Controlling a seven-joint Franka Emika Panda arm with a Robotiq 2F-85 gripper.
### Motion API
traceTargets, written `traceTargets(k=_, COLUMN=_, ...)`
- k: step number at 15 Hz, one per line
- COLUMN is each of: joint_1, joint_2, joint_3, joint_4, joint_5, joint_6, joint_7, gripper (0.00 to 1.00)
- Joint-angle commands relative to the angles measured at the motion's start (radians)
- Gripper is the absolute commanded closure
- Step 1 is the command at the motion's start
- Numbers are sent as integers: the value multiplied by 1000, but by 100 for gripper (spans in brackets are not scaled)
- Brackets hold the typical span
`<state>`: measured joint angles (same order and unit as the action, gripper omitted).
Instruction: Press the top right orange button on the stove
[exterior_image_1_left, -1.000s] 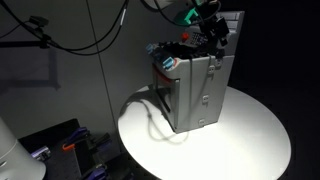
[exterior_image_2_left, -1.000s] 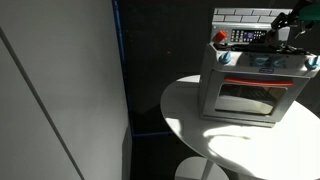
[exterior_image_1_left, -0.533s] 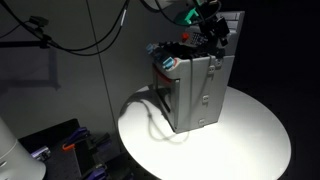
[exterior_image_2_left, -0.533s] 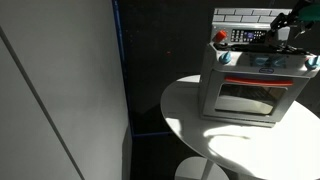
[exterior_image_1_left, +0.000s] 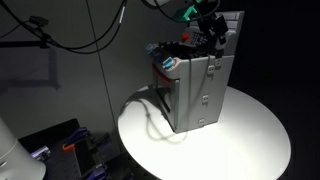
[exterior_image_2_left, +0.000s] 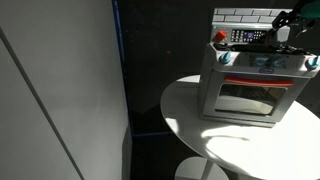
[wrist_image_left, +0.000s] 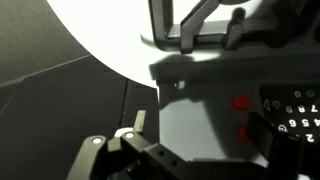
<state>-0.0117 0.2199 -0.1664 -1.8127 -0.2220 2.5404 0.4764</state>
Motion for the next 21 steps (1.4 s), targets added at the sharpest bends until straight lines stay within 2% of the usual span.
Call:
traceTargets(k=1, joint_1=-12, joint_2=-59, joint_3=21, joint_4=-35, joint_5=57, joint_6=-49, joint_7=-64, gripper=0)
traceTargets(k=6, joint_1=-30, joint_2=-109, joint_3=52, joint_4=-55, joint_5=189, joint_6=-176, joint_7=-196, gripper=0)
traceTargets(k=9, joint_1=-37, joint_2=-141, joint_3=68, joint_4=-51, joint_5=260, joint_6=-307, joint_7=-296, gripper=0)
traceTargets(k=17, joint_1=-36, joint_2=-246, joint_3=71, joint_4=-22, joint_5=244, joint_6=-694, joint_7=-473, gripper=0)
traceTargets(k=21, joint_1=-34, joint_2=-305, joint_3=70, joint_4=-23, joint_5=232, joint_6=-843, joint_7=-551, gripper=0)
